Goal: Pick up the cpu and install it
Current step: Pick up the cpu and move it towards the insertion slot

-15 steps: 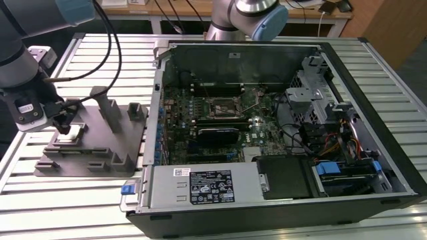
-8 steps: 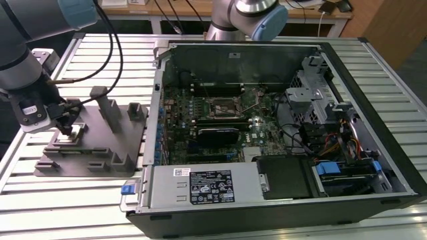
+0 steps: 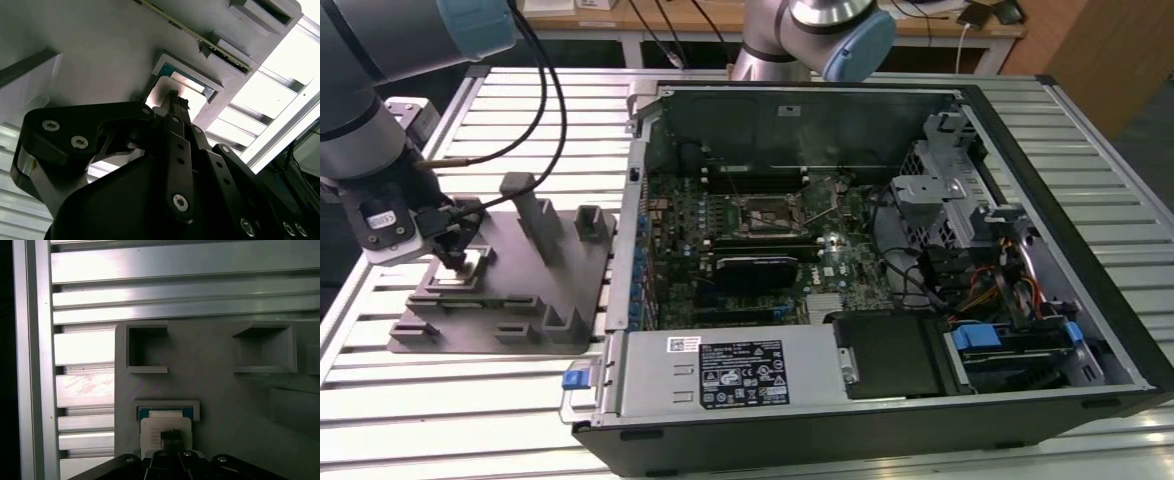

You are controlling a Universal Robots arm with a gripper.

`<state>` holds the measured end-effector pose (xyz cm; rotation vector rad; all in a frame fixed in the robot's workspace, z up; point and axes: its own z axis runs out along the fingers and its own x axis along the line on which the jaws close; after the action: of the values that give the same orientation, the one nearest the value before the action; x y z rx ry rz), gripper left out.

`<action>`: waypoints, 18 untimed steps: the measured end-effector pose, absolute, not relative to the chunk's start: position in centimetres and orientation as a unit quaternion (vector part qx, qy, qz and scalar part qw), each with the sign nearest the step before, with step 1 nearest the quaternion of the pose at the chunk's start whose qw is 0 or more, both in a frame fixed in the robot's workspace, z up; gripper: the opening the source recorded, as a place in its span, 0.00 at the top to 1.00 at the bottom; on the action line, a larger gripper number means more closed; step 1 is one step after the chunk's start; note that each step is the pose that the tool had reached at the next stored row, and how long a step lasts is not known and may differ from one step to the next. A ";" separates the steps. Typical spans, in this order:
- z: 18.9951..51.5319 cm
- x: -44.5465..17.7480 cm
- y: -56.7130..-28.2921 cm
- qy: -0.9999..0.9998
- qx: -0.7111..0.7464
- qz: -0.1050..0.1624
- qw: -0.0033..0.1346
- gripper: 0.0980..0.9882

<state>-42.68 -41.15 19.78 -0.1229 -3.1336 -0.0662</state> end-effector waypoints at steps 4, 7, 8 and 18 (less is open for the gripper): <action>19.8 -42.7 -41.1 -0.999 -0.039 -0.021 0.002 0.93; 19.8 -42.7 -41.1 -0.999 -0.039 -0.021 0.002 0.78; 19.8 -42.7 -41.1 -0.999 -0.039 -0.021 0.002 0.71; 19.7 -42.7 -41.1 -0.999 -0.039 -0.021 0.002 0.45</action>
<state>-42.74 -41.14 19.70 -0.1229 -3.1340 -0.0665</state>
